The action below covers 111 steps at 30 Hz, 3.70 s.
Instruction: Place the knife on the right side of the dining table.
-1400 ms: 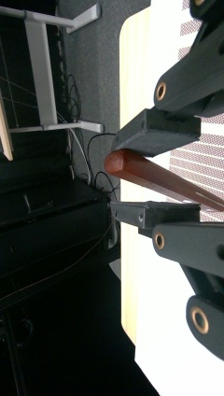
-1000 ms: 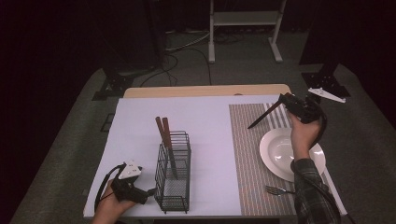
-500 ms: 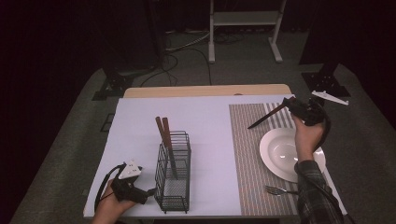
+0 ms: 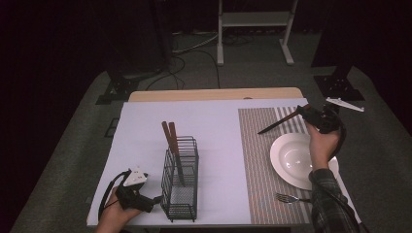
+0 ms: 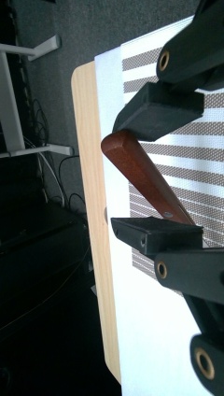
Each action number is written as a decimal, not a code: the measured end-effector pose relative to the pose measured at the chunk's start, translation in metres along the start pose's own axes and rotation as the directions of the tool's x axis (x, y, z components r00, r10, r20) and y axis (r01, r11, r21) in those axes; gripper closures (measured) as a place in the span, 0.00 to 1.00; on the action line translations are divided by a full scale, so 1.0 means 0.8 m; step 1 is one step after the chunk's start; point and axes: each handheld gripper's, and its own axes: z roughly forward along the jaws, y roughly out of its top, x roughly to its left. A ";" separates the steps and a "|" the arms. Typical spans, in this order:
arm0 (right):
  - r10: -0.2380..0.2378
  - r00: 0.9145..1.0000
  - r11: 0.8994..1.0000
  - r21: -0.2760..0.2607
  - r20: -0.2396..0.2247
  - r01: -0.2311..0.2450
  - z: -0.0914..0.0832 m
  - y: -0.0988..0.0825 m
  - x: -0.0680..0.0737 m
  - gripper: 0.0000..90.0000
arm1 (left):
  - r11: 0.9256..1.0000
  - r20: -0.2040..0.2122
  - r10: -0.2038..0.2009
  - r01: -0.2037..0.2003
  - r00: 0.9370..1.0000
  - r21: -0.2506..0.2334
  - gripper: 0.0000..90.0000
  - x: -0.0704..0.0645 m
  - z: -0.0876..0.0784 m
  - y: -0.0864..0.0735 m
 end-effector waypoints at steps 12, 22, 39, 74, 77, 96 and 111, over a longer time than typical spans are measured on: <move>0.007 1.000 1.000 0.023 0.018 -0.007 0.000 -0.008 -0.011 0.53 | 1.000 0.000 0.000 0.000 1.000 0.000 0.00 0.000 0.000 0.000; 0.023 0.999 0.998 0.057 0.035 -0.025 0.001 -0.014 -0.021 0.52 | 1.000 0.000 0.000 0.000 1.000 0.000 0.00 0.000 0.000 0.000; 0.064 0.995 0.989 0.127 0.076 -0.073 0.006 -0.027 -0.039 0.50 | 1.000 0.000 0.000 0.000 1.000 0.000 0.00 0.000 0.000 0.000; 0.086 0.982 0.929 0.341 0.168 -0.140 0.030 -0.032 -0.047 0.33 | 1.000 -0.001 0.001 -0.001 1.000 0.000 0.00 0.000 0.000 0.000; 0.093 0.980 0.925 0.350 0.174 -0.150 0.030 -0.032 -0.048 0.33 | 1.000 -0.001 0.001 -0.001 1.000 0.000 0.00 0.000 0.000 0.000; 0.053 0.991 0.953 0.291 0.124 -0.087 0.004 -0.023 -0.037 0.27 | 1.000 -0.001 0.001 -0.001 1.000 0.000 0.00 0.000 0.000 0.000; -0.103 0.995 0.953 0.288 0.016 0.094 -0.013 -0.023 0.026 0.00 | 1.000 0.000 0.002 -0.002 1.000 0.002 0.00 0.000 0.000 0.000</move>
